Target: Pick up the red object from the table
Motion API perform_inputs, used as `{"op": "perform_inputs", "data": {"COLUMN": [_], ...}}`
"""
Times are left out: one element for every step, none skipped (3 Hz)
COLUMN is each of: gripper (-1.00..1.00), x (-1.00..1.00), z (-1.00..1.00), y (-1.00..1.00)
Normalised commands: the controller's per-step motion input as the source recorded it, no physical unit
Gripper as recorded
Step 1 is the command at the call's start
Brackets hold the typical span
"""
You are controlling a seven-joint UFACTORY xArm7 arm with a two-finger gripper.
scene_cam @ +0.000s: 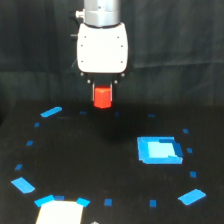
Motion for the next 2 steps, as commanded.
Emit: {"op": "perform_inputs", "data": {"gripper": [-0.68, -1.00], "x": [0.10, -0.32], "z": [-0.21, 0.17], "y": [-0.04, 0.22]}}
